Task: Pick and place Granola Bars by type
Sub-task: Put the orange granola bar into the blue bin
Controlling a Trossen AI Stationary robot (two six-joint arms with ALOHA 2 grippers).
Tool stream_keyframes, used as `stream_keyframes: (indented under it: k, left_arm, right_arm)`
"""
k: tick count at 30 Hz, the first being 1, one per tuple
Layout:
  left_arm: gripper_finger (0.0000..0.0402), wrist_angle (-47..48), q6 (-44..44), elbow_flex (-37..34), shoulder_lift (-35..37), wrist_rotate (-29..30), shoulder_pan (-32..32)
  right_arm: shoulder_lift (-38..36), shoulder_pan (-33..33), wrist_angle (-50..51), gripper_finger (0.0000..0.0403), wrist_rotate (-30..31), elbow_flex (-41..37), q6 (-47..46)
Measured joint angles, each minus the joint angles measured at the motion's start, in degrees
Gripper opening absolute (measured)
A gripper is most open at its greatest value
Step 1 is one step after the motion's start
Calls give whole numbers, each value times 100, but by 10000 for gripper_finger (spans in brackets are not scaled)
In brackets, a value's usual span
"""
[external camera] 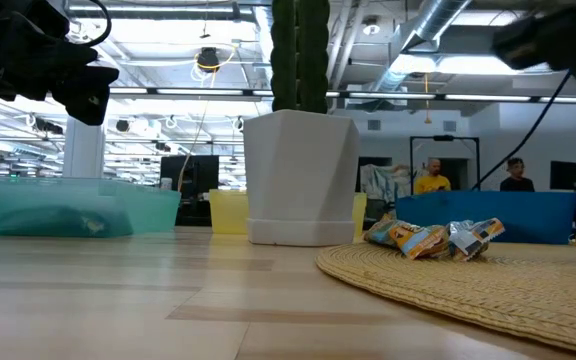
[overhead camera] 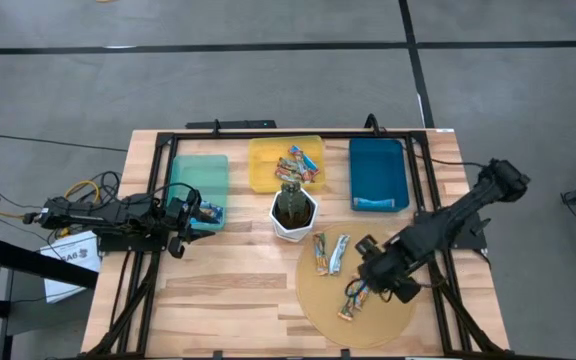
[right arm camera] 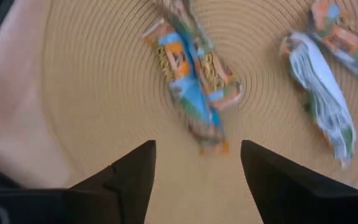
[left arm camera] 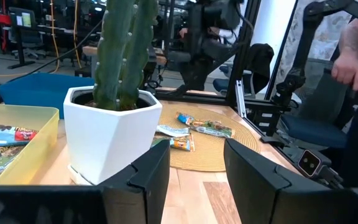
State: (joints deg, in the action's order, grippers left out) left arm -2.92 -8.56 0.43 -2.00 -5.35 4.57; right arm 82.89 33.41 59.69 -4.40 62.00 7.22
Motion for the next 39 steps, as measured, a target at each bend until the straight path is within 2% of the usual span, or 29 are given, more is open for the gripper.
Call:
stream_keyframes:
  k: [9, 15, 21, 39]
  left_arm:
    - [144, 0, 0, -2, 2, 0, 0]
    - [144, 0, -1, 0, 1, -2, -1]
    - [144, -2, 0, 0, 0, -2, -2]
    - [144, -2, 0, -2, 2, -1, 0]
  right_arm:
    - [865, 215, -1298, 216, 2, -3, 1009]
    - [1125, 221, -1498, 214, 9, -3, 1519]
    - [1124, 199, -1689, 209, 351, -3, 2076]
    - [1969, 20, -2113, 160, 431, -52, 2180]
